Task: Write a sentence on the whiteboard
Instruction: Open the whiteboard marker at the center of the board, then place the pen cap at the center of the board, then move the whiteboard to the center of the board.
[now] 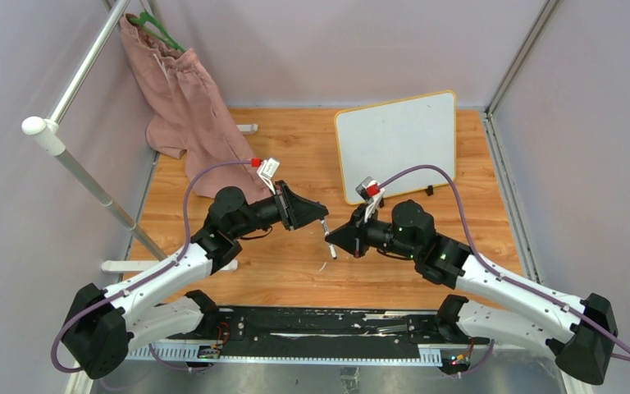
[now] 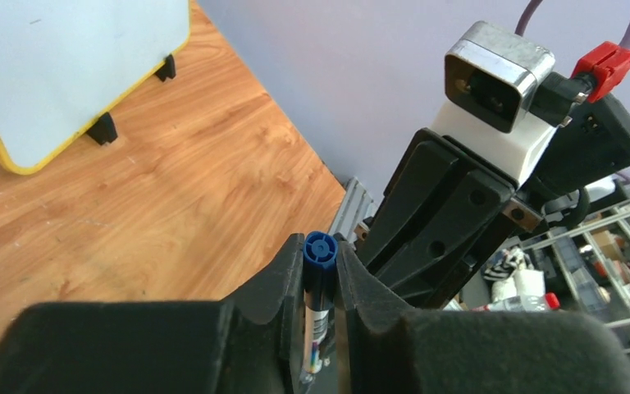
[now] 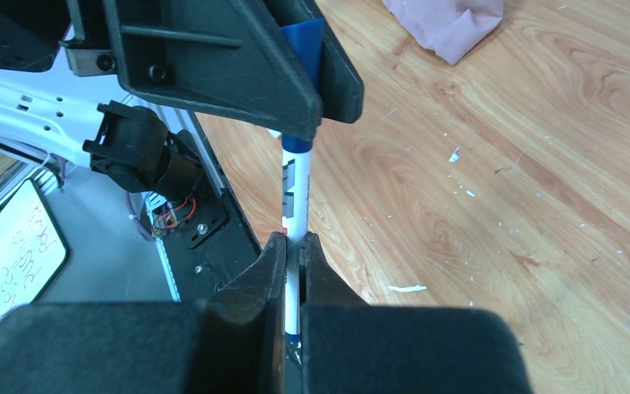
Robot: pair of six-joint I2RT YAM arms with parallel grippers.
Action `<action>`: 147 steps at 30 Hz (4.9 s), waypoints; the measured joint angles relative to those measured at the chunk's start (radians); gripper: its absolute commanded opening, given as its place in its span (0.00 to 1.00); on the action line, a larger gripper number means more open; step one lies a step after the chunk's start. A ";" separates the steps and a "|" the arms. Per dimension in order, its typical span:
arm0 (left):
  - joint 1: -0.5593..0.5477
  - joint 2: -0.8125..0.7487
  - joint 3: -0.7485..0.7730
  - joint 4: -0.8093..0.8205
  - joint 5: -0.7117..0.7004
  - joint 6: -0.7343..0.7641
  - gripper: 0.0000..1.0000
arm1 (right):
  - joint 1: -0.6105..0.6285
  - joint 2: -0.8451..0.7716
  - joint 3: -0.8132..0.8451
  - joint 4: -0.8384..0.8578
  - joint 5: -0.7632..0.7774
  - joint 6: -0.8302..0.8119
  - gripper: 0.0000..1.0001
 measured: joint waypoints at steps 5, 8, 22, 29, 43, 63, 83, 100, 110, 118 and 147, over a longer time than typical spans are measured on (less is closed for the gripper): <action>0.003 -0.001 0.000 0.010 0.002 -0.006 0.00 | 0.003 -0.009 0.003 0.000 0.006 -0.005 0.33; 0.004 -0.004 0.000 0.013 0.004 -0.011 0.00 | 0.007 -0.011 0.003 0.016 0.003 0.004 0.54; 0.004 -0.051 -0.015 0.067 0.019 -0.053 0.00 | 0.008 0.035 -0.003 0.166 0.009 0.117 0.27; 0.006 -0.070 -0.039 0.090 0.010 -0.075 0.00 | 0.015 0.046 -0.002 0.193 -0.010 0.132 0.00; 0.044 -0.098 -0.058 0.134 -0.054 -0.147 0.00 | 0.023 -0.078 -0.103 0.186 0.000 0.137 0.00; 0.072 -0.020 0.108 -0.629 -0.359 0.206 0.00 | 0.023 -0.235 0.046 -0.407 0.451 -0.019 0.00; 0.072 0.386 0.091 -0.820 -0.458 0.240 0.06 | 0.023 -0.240 0.011 -0.466 0.497 -0.053 0.00; 0.070 0.409 0.107 -0.792 -0.483 0.248 0.38 | 0.023 -0.241 0.011 -0.466 0.512 -0.096 0.00; 0.070 0.374 0.111 -0.832 -0.506 0.254 0.51 | 0.023 -0.230 0.011 -0.466 0.512 -0.102 0.00; 0.068 0.200 0.200 -0.853 -0.524 0.274 0.89 | 0.023 -0.265 0.013 -0.476 0.553 -0.125 0.00; -0.375 0.999 1.018 -0.854 -1.084 -0.025 0.86 | 0.023 -0.678 0.097 -0.703 0.872 -0.105 0.00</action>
